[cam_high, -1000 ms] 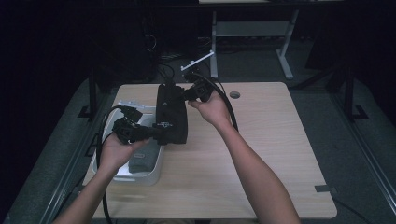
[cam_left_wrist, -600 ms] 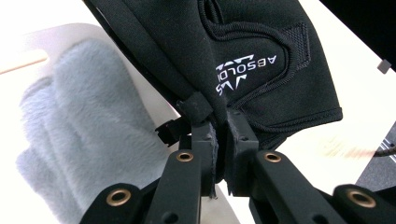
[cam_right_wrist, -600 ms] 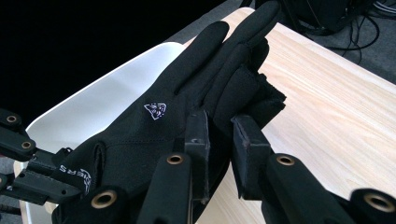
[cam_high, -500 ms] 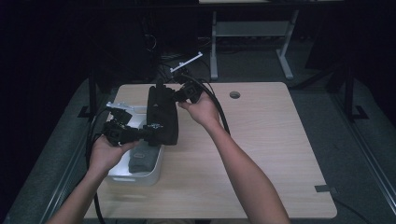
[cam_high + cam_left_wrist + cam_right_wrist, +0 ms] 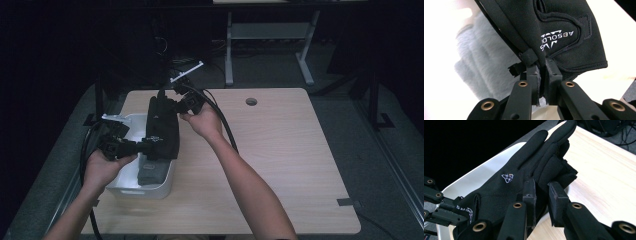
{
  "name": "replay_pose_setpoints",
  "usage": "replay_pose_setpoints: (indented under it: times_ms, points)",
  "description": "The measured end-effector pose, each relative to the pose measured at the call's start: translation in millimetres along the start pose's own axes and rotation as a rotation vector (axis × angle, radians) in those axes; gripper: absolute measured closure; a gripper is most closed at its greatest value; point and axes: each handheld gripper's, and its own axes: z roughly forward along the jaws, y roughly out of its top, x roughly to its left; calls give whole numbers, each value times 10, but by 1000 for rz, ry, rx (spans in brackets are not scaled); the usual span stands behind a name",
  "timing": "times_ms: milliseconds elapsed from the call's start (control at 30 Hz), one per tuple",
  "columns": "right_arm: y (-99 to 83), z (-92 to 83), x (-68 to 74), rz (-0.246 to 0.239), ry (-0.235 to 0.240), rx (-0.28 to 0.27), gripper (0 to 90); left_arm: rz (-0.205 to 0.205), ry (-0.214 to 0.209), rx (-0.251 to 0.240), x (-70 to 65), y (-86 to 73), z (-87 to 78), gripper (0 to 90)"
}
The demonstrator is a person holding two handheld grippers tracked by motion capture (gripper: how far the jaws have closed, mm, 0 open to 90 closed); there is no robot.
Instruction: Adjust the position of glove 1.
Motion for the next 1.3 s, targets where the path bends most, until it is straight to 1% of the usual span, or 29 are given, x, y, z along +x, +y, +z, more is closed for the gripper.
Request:
replay_pose_setpoints:
  times_ms: [33, 67, 233, 300, 333, 367, 400, 433, 467, 567, 733, 867, 967, 1133, 1200, 1300]
  points:
    - [-2, 29, 2, -10, 1, 1, 773, 0, 2, 5, 19, -14, -4, 842]
    - [-1, 51, 19, 0, 4, 7, 774, -8, 5, 4, 31, -29, -4, 842]
    - [2, 171, 62, -7, 12, 7, 773, -13, 16, 23, 112, -93, -26, 842]
    - [1, 213, 77, -8, 16, 14, 773, -18, 21, 23, 134, -119, -33, 842]
    - [0, 235, 90, -1, 20, 16, 773, -20, 22, 24, 146, -133, -34, 842]
    - [-3, 259, 90, -8, 22, 13, 773, -22, 24, 26, 160, -146, -36, 842]
    - [-3, 276, 104, 2, 23, 17, 773, -26, 24, 27, 172, -159, -36, 842]
    - [-5, 295, 107, -6, 23, 20, 773, -25, 26, 31, 186, -171, -39, 842]
    - [-6, 315, 118, 1, 24, 21, 772, -31, 27, 34, 198, -185, -37, 842]
    - [-22, 379, 123, -2, 30, 21, 772, -32, 33, 45, 230, -214, -29, 842]
    - [-89, 460, 111, 7, 39, 38, 769, -39, 36, 65, 248, -255, 15, 841]
    - [-160, 520, 92, 11, 42, 49, 768, -37, 36, 86, 256, -298, 67, 841]
    - [-213, 560, 85, 24, 48, 61, 766, -35, 37, 99, 272, -325, 93, 840]
    - [-287, 615, 67, 25, 48, 83, 773, -33, 43, 135, 314, -360, 123, 836]
    - [-311, 631, 52, 26, 49, 85, 774, -46, 40, 134, 328, -377, 142, 833]
    - [-332, 640, 33, 27, 48, 93, 772, -47, 32, 141, 328, -390, 176, 826]
